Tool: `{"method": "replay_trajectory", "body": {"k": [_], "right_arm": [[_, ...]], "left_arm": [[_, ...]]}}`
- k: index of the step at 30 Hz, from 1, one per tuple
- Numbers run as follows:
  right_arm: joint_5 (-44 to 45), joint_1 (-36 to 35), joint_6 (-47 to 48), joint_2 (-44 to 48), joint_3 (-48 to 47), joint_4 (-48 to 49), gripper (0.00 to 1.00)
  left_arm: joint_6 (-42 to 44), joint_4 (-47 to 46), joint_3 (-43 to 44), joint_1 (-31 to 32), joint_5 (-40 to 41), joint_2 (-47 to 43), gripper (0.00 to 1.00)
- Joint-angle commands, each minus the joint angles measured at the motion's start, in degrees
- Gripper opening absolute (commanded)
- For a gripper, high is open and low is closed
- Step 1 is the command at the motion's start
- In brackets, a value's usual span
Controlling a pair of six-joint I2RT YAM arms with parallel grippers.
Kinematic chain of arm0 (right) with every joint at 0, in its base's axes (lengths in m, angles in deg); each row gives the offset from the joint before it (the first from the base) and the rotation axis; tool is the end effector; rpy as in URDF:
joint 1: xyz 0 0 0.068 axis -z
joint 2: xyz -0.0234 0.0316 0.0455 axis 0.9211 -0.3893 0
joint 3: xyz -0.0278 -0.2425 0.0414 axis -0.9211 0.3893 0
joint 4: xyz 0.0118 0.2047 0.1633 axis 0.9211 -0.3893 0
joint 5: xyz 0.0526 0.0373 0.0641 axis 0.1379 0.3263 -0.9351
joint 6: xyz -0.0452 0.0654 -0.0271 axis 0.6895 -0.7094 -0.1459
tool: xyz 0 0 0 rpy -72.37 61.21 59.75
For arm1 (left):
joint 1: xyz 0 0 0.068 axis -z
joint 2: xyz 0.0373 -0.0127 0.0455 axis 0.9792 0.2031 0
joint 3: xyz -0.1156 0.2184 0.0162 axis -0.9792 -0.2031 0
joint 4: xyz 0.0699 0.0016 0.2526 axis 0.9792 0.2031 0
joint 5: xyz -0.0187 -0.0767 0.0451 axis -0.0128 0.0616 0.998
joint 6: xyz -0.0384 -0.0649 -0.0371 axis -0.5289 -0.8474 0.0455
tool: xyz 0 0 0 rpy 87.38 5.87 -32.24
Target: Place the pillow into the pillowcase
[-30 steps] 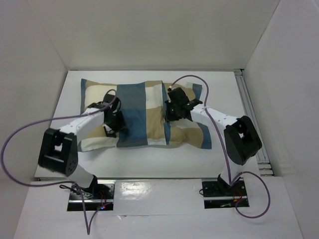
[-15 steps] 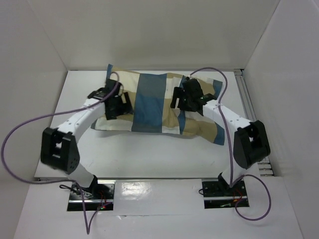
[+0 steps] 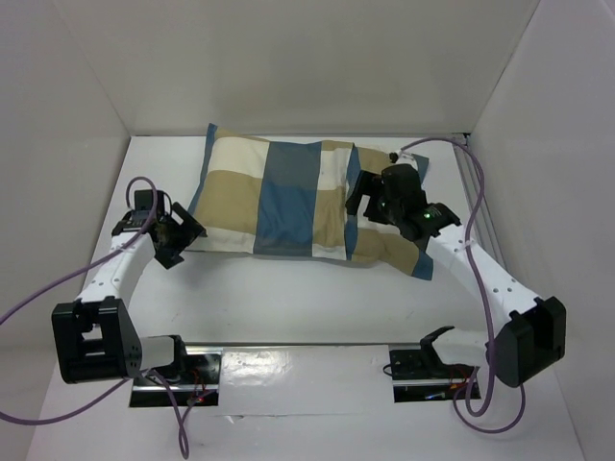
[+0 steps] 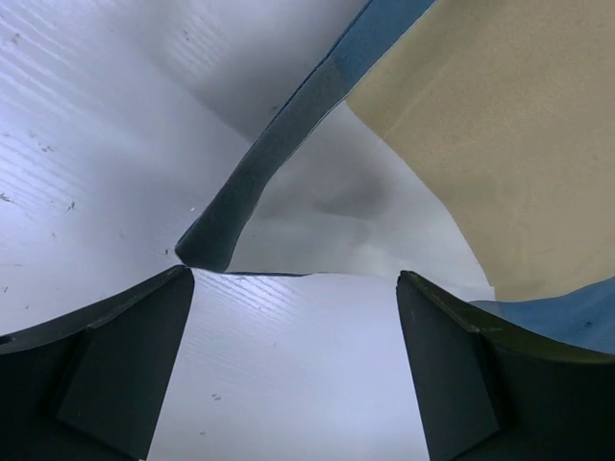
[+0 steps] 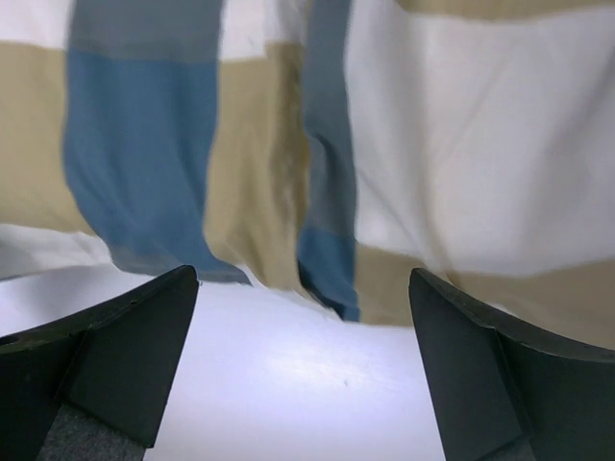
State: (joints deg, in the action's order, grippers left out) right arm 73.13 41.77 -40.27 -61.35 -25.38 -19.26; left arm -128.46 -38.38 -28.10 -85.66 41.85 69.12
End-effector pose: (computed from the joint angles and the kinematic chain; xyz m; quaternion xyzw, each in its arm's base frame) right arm 0.2911 0.1271 0.2744 0.0791 0.8800 0.1713 0.4359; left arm 0.2817 0.0342 0.1755 -0.4306 0.8515 -0.1148 0.2762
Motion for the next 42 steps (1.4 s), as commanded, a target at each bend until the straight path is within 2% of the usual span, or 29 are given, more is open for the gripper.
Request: {"method": "replay_trajectory", "body": {"k": [1, 5, 8, 10, 12, 15, 16, 17, 18, 22, 24, 28, 30, 35, 38, 42], "right_arm": [[2.0, 1.0, -1.5, 4.1, 2.0, -5.9, 0.98], [2.7, 1.7, -2.9, 7.5, 4.6, -8.4, 0.99], [1.9, 3.9, -6.4, 10.8, 7.3, -9.8, 0.99], [0.5, 5.5, -9.7, 14.2, 10.0, -10.3, 0.99], [0.5, 6.9, -13.9, 17.7, 13.1, -11.0, 0.99], [1.9, 8.3, -20.8, 21.5, 17.0, -12.9, 0.99], [2.4, 8.9, -22.4, 22.4, 18.1, -12.9, 0.99], [3.4, 8.9, -24.5, 23.3, 19.2, -13.8, 0.99], [5.2, 9.4, -28.3, 24.9, 21.3, -14.4, 0.99], [6.9, 10.0, -34.3, 27.3, 25.7, -14.9, 0.99], [6.3, 10.0, -36.2, 28.0, 28.0, -14.4, 0.99], [6.3, 10.0, -37.0, 28.0, 32.1, -9.5, 0.99], [5.7, 11.4, -37.0, 27.5, 33.7, -5.0, 0.99], [-5.9, 20.8, -32.0, 22.2, 39.7, 4.1, 0.99], [-9.7, 24.8, -31.2, 20.9, 42.2, 10.0, 0.99], [-12.3, 25.3, -31.7, 18.9, 46.0, 18.3, 0.95]], "left_arm": [[-2.0, -1.7, 1.6, -0.9, -0.4, 0.1, 1.00], [-1.4, -5.3, 0.9, -2.0, -1.1, 0.6, 1.00], [-1.4, -7.4, 1.4, -2.0, -2.7, 4.2, 1.00], [-2.9, -9.3, 1.4, -2.0, -3.5, 6.1, 0.95], [-3.4, -10.4, 2.0, -2.0, -5.0, 8.2, 0.85], [-4.1, -11.1, 2.5, -1.5, -5.0, 9.2, 0.42], [-4.1, -11.1, 3.1, -1.5, -5.0, 9.2, 0.25], [-4.1, -11.1, 3.6, -1.5, -5.7, 9.2, 0.03], [-4.1, -11.1, 3.6, -1.5, -5.7, 9.2, 0.00], [-7.8, -6.0, 3.5, -3.8, -0.1, 4.2, 0.00], [-9.8, -5.3, 1.6, -6.1, 1.9, -1.0, 0.00], [-11.7, -4.5, -1.2, -7.8, 5.6, -8.6, 0.00], [-11.2, -3.9, -1.8, -9.4, 5.1, -9.3, 0.00], [-9.9, -1.7, -0.5, -11.3, 4.1, -8.0, 0.00], [-9.3, -1.7, -1.0, -11.3, 4.6, -9.3, 0.00], [-9.3, -1.7, -1.0, -11.3, 4.6, -9.8, 0.00]]}}
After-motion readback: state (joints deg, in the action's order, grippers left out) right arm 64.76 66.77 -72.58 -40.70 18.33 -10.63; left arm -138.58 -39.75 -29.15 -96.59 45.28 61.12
